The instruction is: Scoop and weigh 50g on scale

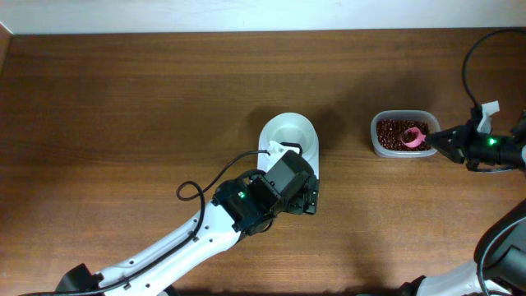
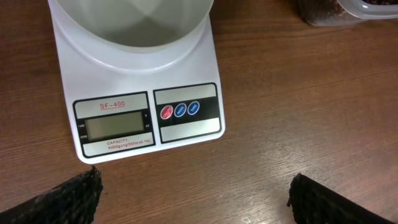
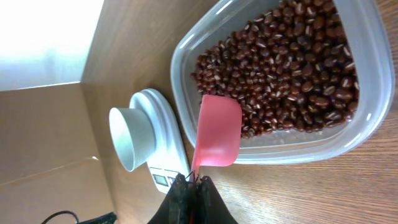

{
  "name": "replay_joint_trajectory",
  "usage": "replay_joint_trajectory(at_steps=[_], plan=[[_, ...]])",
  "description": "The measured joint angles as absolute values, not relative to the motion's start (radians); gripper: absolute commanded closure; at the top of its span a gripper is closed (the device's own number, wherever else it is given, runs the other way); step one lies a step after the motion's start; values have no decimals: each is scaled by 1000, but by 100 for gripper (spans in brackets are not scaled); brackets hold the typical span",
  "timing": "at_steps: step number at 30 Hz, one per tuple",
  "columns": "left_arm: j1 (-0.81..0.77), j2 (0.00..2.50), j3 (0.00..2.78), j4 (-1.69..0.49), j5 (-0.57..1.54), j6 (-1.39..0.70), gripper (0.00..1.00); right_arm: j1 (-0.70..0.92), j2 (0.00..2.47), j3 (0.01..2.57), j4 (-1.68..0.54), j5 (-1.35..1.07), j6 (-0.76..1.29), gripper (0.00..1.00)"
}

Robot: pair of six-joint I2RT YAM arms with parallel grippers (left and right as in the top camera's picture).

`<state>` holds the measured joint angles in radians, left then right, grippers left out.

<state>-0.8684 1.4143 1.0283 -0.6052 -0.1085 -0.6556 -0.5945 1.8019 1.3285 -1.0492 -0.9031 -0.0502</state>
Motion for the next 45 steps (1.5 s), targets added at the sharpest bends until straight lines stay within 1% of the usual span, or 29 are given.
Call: replay_joint_trajectory(at_steps=[13,22,25,28,35,45], plan=[[-868,1414,1028,-605,-109,-656,1,-623,1802,1328,-1095,-1083,-109,96],[-868,1414,1028,-605,-109,-656,1,-623,1802,1328,-1101,-1132,-109,96],[-868,1414,1028,-605,-109,-656,1,-623,1802,1328,-1088,-1126,-110,96],[-868,1414,1028,-606,-109,-656,1,-623,1802,1328,-1052,-1007,-104,96],[-868,1414,1028,-605,-109,-656,1,-623,1802,1328,-1034,-1000,-108,96],[-868,1414,1028,-605,-109,-656,1,-623,1802,1328,-1091,-1231,-109,96]])
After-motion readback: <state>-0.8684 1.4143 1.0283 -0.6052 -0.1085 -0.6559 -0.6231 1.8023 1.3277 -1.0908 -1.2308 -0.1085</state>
